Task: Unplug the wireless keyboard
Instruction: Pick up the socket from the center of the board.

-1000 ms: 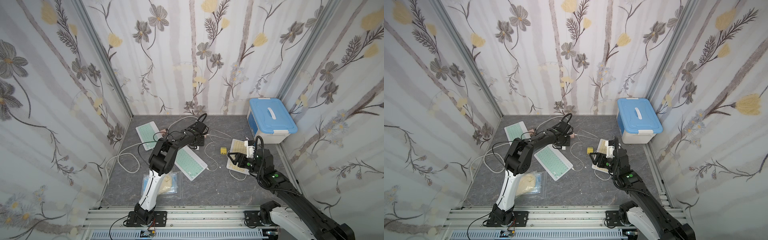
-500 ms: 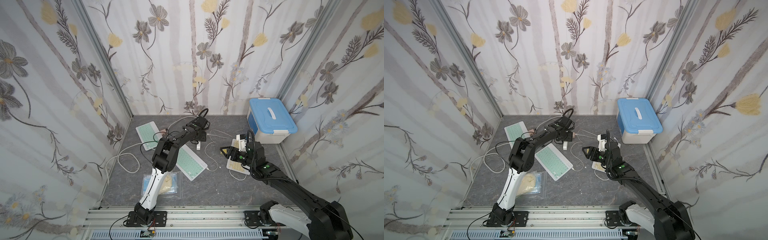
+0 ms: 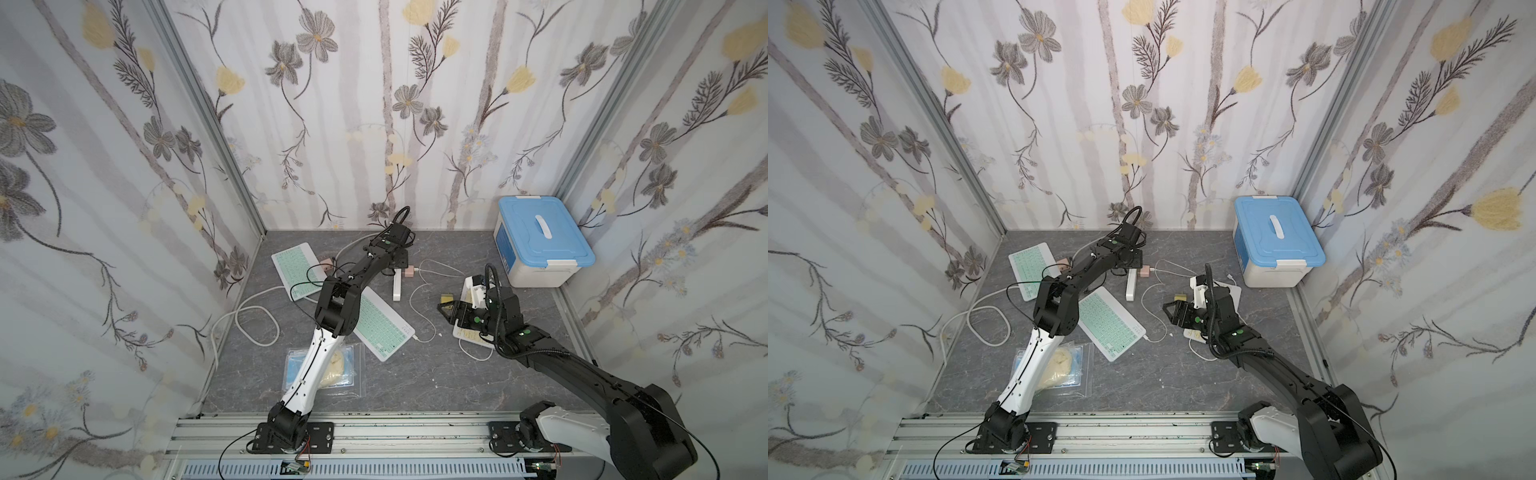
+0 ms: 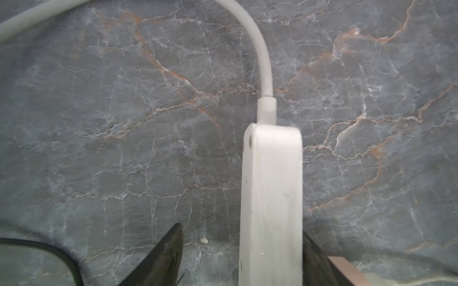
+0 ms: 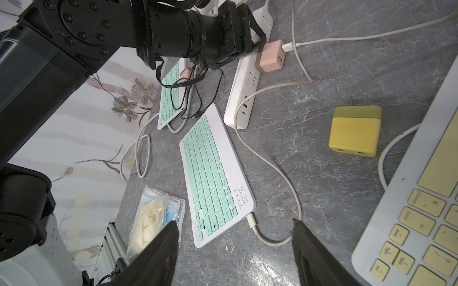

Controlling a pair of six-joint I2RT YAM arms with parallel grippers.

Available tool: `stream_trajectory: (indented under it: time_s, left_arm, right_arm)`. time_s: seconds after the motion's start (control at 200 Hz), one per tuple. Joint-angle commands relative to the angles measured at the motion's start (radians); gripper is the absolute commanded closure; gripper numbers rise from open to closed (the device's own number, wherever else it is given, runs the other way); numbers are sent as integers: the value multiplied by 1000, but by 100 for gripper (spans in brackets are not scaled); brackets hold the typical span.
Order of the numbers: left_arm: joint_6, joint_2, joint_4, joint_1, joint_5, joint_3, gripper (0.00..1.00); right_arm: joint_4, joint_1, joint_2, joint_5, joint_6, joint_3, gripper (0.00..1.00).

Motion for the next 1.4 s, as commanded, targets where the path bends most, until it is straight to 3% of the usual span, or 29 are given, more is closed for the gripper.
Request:
stream_trajectory:
  time_s: [0.0,0.125,0.295,0.834,1.149,1.399]
  left_arm:
    - [-16,23,13,8,-1,32,30]
    - [-32,54,23,19,20,64,31]
    - [-67,74,12,32,60,85,41]
    - [-152,-87,-50,-1,57,84,96]
    - [-175,-262,-117,-50,28,5,100]
    - [-195,-358,-111,-61,40,-84,100]
  right_arm:
    - [24,1,18,-21,-25,13,28]
    - [40,4,32,-36,-10,4,28]
    - [58,5,37,-41,3,-13,28]
    - [229,76,237,-91,95,196,27]
    - [243,89,430,-57,79,393,19]
    - [352,86,553,-135,116,430,18]
